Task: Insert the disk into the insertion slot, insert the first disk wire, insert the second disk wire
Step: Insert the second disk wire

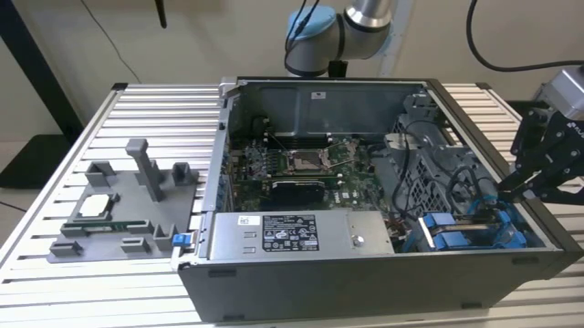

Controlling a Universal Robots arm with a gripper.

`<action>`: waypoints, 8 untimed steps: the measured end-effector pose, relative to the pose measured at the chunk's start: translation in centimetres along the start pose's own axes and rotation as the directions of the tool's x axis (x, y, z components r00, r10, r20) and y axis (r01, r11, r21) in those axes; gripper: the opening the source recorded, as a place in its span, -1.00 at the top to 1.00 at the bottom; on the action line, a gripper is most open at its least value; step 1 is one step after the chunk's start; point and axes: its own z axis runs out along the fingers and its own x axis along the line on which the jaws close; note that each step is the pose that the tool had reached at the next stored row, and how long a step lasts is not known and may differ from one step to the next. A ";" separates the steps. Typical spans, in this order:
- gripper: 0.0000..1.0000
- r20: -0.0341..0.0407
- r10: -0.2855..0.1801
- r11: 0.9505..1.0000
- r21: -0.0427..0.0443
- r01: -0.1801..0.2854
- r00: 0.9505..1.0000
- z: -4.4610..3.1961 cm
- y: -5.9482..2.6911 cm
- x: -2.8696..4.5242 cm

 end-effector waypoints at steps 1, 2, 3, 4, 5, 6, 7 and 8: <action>-1.00 0.000 0.000 1.000 0.000 0.000 1.000 0.03 -0.01 0.00; -1.00 0.000 0.000 1.000 0.000 0.000 1.000 0.06 -0.01 0.01; -1.00 0.000 0.000 1.000 0.000 0.000 1.000 0.09 -0.02 0.02; -1.00 0.000 0.000 1.000 0.000 0.000 1.000 0.11 -0.02 0.02; -1.00 0.000 0.000 1.000 0.000 0.000 1.000 0.13 -0.02 0.02; -1.00 0.000 0.000 1.000 0.000 0.000 1.000 0.15 -0.02 0.03; -1.00 0.000 0.000 1.000 0.000 0.000 1.000 0.18 -0.03 0.03; -1.00 0.000 0.000 1.000 0.000 0.000 1.000 0.19 -0.03 0.04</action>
